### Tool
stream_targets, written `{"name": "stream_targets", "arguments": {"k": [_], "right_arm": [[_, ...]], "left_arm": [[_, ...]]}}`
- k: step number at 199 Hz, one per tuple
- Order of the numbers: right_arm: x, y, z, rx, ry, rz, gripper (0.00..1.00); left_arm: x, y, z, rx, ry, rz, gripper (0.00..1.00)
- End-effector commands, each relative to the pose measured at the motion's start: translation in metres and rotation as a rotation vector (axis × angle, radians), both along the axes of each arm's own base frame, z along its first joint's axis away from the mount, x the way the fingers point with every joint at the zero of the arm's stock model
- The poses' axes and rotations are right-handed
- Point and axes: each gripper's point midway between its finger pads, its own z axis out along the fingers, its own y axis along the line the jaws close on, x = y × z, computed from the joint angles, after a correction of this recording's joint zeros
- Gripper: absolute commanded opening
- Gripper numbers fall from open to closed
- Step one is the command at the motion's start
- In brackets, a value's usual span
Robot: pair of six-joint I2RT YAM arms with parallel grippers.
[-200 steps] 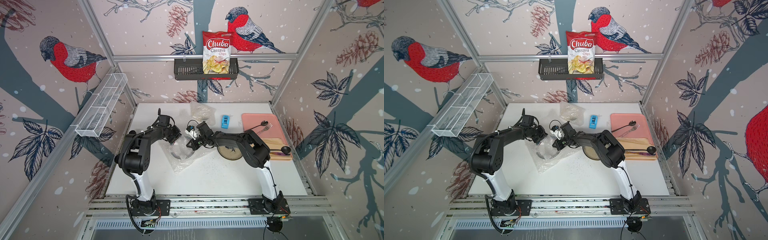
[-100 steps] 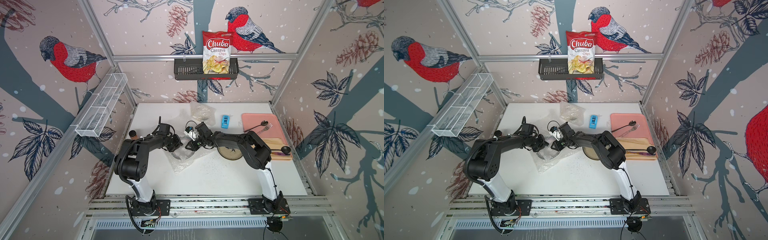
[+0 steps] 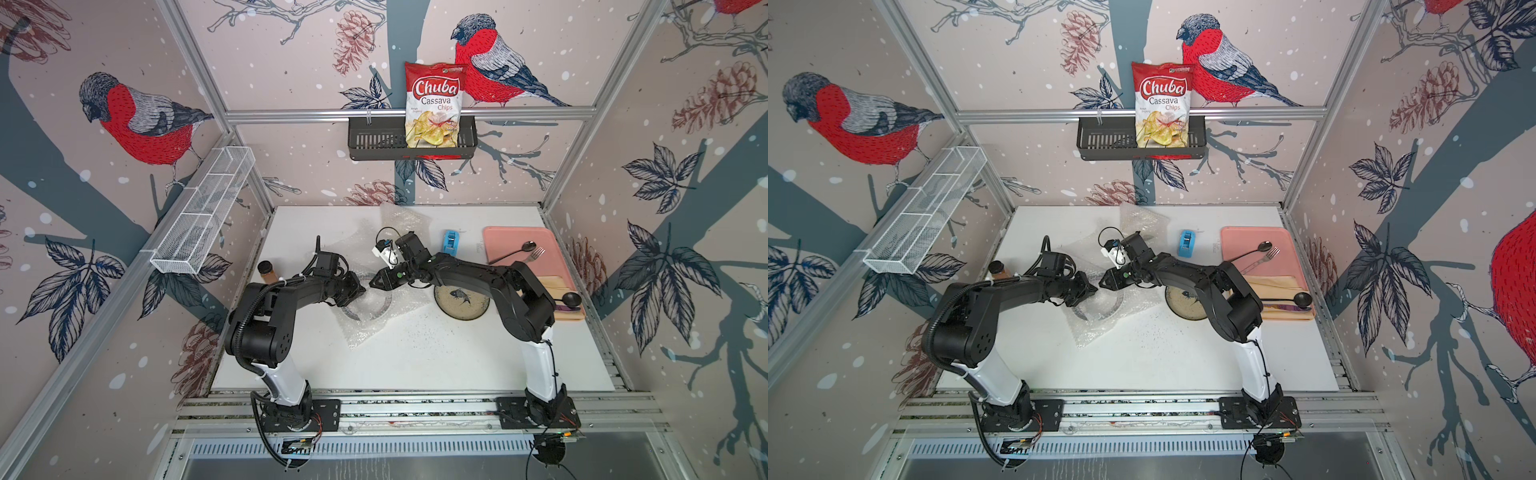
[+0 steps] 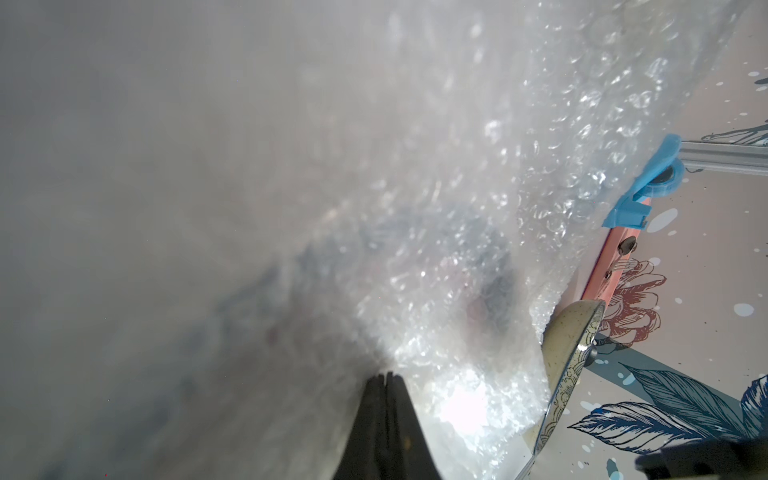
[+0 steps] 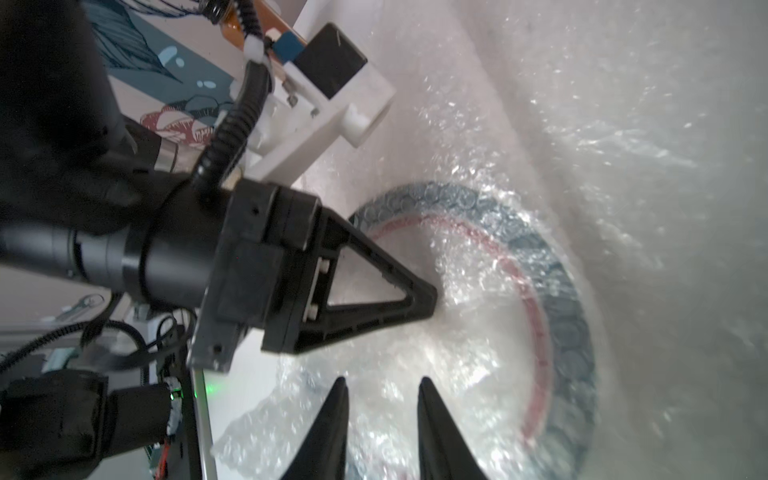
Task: Wrap dinner plates in bubble wrap
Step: Wrap the plate in the bubble wrap.
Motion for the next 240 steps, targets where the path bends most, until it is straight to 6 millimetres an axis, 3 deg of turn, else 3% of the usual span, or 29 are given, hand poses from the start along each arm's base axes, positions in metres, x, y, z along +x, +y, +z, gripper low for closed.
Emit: {"name": "stream_targets", "arguments": {"k": [1,29,86,117,177,240], "right_arm": [[-0.006,0.017,-0.011,-0.024,0.069,-0.024,0.27],[-0.022,0.027,-0.034,-0.086,0.105,0.008,0.20],[-0.039,0.013,-0.066,-0.184,0.122,0.009,0.16],[-0.048,0.012,-0.062,-0.201,0.092,0.031,0.17],[-0.060,0.021,-0.029,-0.164,0.028,0.056,0.19],[-0.051,0.017,-0.061,-0.230,0.064,0.012,0.20]], "left_arm": [[-0.019,0.007,-0.016,0.041,0.089,0.010,0.06],[-0.018,0.006,-0.015,0.016,0.092,0.020,0.06],[-0.006,0.006,-0.007,-0.057,0.083,0.049,0.08],[0.001,0.013,0.000,-0.068,0.072,0.069,0.09],[-0.002,0.016,-0.009,-0.052,0.101,0.072,0.09],[0.004,0.010,0.012,-0.120,0.068,0.062,0.13]]}}
